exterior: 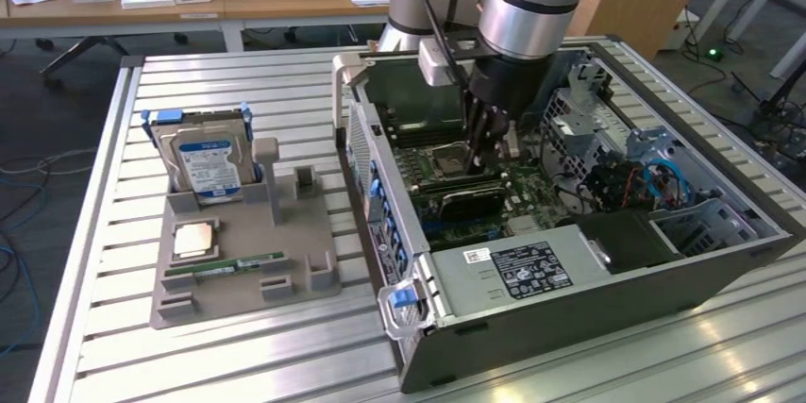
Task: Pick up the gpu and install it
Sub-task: 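Press down on the gpu until it lock into place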
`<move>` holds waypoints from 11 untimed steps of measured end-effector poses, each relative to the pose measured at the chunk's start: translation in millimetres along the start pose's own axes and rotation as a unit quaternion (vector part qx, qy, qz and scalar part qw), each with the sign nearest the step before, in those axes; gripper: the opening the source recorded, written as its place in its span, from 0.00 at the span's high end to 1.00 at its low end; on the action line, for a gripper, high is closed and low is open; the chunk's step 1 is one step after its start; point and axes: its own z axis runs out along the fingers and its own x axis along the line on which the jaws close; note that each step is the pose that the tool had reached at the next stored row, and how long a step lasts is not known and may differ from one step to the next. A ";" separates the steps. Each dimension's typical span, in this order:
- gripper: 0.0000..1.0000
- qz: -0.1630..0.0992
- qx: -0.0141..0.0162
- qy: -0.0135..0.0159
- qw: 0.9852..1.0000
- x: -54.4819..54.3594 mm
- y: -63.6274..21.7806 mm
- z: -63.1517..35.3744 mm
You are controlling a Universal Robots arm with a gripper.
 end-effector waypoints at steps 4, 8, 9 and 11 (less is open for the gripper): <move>0.89 0.000 0.000 0.000 1.000 0.2 0.1 5.5; 0.89 0.000 0.000 0.000 1.000 0.3 0.1 10.3; 0.89 0.000 0.000 0.000 1.000 0.4 0.1 11.2; 0.89 0.000 0.000 0.000 1.000 0.4 0.1 12.9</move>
